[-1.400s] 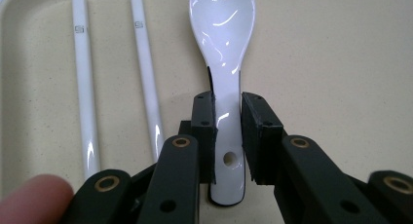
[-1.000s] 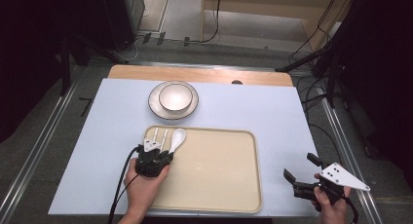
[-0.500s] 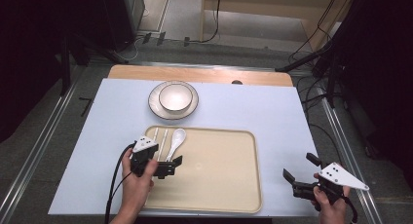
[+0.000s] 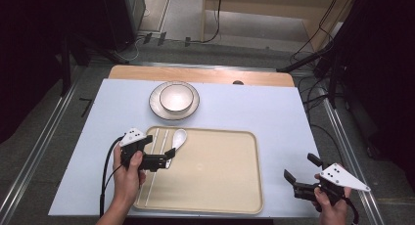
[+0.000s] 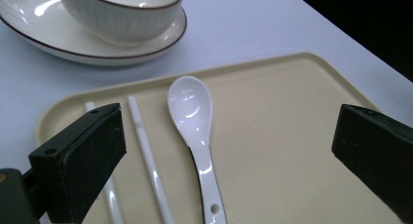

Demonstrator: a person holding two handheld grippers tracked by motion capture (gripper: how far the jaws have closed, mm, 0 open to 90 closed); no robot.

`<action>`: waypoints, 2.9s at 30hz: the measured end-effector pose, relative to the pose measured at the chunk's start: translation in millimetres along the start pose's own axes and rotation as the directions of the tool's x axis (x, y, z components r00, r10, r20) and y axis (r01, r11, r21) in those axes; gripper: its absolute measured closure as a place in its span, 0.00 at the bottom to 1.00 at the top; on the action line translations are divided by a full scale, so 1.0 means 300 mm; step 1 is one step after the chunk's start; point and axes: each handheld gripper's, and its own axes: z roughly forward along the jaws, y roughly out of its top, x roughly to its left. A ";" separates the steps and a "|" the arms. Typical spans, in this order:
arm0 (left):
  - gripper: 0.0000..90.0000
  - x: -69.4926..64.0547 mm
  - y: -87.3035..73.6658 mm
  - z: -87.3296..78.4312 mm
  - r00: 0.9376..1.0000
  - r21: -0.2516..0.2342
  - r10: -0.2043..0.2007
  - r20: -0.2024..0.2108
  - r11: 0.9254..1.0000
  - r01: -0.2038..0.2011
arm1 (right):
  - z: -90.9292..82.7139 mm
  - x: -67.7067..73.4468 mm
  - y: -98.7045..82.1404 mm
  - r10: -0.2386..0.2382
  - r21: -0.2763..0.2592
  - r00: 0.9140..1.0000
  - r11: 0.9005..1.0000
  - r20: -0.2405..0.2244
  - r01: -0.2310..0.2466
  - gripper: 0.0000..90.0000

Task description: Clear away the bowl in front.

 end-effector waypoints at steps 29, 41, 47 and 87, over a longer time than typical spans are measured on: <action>0.00 0.100 0.159 0.040 0.999 -0.010 0.022 -0.037 1.000 -0.022 | -0.008 -0.004 -0.001 -0.003 -0.005 1.000 1.000 0.003 0.003 0.03; 0.00 0.128 0.202 0.080 0.998 0.001 0.023 -0.051 1.000 -0.023 | -0.007 -0.003 -0.003 -0.008 -0.002 1.000 1.000 -0.002 0.008 0.03; 0.03 0.143 0.217 0.096 0.997 -0.001 0.019 -0.071 1.000 -0.019 | -0.008 -0.003 -0.003 -0.008 -0.001 1.000 1.000 -0.001 0.008 0.03; 0.14 0.295 0.309 0.292 0.986 0.135 -0.080 -0.147 0.986 0.100 | -0.007 -0.011 -0.010 0.002 0.000 1.000 1.000 -0.004 -0.002 0.03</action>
